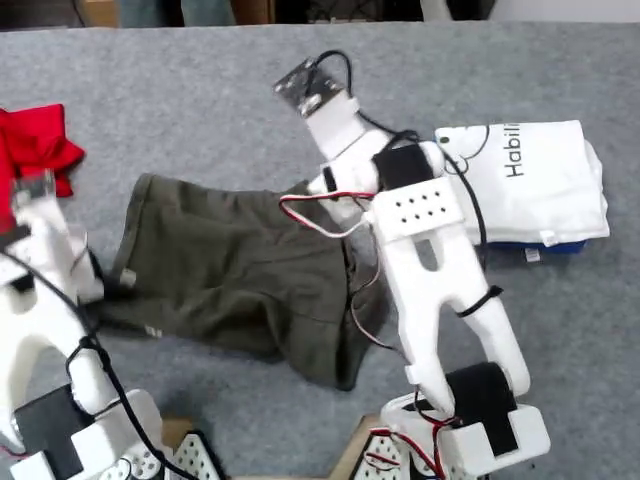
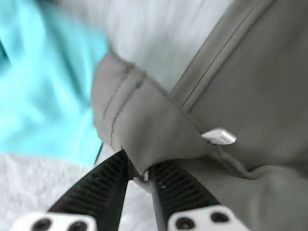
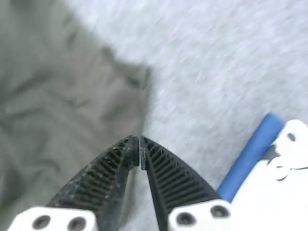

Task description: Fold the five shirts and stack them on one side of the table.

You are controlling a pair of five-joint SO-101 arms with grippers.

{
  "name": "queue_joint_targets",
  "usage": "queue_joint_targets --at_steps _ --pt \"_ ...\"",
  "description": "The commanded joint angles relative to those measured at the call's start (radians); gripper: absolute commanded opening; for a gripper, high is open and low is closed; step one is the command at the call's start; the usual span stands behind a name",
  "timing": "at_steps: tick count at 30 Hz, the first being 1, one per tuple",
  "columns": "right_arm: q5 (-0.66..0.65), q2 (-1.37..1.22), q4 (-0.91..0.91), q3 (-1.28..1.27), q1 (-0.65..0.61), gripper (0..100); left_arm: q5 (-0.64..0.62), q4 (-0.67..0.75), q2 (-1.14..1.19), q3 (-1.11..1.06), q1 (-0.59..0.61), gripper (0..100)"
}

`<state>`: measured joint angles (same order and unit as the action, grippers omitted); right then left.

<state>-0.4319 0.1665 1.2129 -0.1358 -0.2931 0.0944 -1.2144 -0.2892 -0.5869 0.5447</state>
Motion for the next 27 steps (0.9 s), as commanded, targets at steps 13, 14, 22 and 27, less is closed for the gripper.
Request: queue_joint_targets --at_steps 13,14,22,27 --pt "0.117 -0.252 0.114 -0.022 -0.018 25.2 -0.089 0.196 -0.006 0.036 -0.166 3" --pt "0.117 -0.265 0.127 -0.022 -0.018 24.3 -0.095 0.216 -0.008 0.016 -0.166 3" --pt "0.123 -0.346 0.097 -0.027 -0.021 15.8 -0.127 0.245 -0.006 -0.018 -0.162 3" --pt "0.121 -0.386 0.084 -0.022 -0.021 14.5 -0.124 0.249 -0.006 -0.027 -0.162 3"
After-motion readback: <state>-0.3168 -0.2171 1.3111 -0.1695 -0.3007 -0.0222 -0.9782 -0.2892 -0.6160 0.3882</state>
